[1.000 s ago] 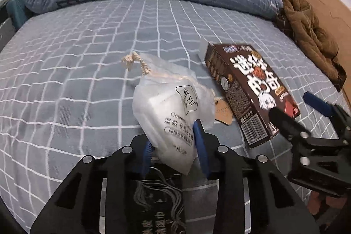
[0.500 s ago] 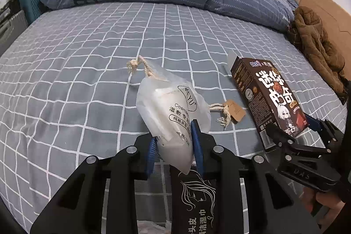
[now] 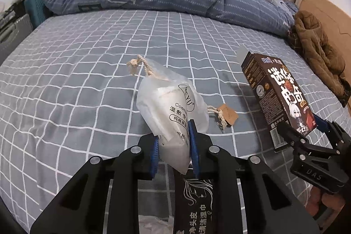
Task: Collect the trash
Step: 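Grasp the white mask bag with the left tool while the right tool reaches the brown snack box, then carry the mask bag and brown snack box down toward the trash bin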
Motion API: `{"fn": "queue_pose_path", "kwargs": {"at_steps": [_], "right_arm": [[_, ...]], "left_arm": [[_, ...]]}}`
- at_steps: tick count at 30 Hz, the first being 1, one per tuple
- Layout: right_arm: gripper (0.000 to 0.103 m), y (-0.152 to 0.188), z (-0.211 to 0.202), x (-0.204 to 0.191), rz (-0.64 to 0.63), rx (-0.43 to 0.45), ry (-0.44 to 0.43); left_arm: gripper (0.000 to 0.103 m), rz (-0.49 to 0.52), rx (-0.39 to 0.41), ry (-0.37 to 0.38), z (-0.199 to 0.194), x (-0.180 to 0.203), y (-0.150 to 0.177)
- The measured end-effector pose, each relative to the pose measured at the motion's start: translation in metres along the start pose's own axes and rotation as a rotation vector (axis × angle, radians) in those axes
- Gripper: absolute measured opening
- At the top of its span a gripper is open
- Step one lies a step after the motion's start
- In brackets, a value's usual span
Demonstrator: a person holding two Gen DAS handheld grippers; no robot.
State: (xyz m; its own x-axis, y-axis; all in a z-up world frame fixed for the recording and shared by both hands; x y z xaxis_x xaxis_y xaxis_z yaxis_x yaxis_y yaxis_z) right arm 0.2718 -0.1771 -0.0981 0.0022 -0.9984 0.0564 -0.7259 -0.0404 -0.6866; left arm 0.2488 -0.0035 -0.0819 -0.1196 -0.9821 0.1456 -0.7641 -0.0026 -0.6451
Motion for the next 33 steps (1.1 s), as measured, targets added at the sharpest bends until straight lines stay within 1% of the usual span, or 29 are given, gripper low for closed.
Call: {"fn": "queue_pose_path", "kwargs": {"at_steps": [7, 15, 18, 27, 33], "right_arm": [[0.087, 0.002, -0.023, -0.003, -0.003, 0.03, -0.01], [0.087, 0.013, -0.056, -0.004, -0.009, 0.067, -0.017], [0.087, 0.02, -0.068, -0.005, -0.006, 0.073, -0.019], [0.087, 0.031, -0.107, -0.003, -0.009, 0.111, -0.028], [0.087, 0.043, -0.124, -0.004, -0.007, 0.113, -0.035]], "left_arm": [[0.023, -0.007, 0.018, -0.001, -0.02, -0.001, 0.007], [0.023, 0.007, 0.046, 0.009, -0.046, 0.013, 0.021], [0.023, 0.008, 0.065, -0.005, -0.057, 0.016, 0.028], [0.022, 0.01, 0.093, 0.018, -0.09, 0.026, 0.042], [0.022, 0.006, 0.109, 0.03, -0.109, 0.031, 0.054]]}}
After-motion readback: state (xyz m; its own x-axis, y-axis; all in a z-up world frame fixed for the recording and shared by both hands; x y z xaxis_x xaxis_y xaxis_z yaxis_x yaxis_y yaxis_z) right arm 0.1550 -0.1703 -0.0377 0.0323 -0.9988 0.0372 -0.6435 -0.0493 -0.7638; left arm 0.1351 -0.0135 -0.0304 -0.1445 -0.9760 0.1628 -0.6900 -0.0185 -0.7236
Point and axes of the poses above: each gripper's, at about its wrist camera, not at the fingertips, and z roughly the way its jaws point, x to its right, y to its underside, the point moved 4 cm from there along z, roughly the way its jaws point, and after that the axes turned 3 degrees about y, right-handed, at the moved point
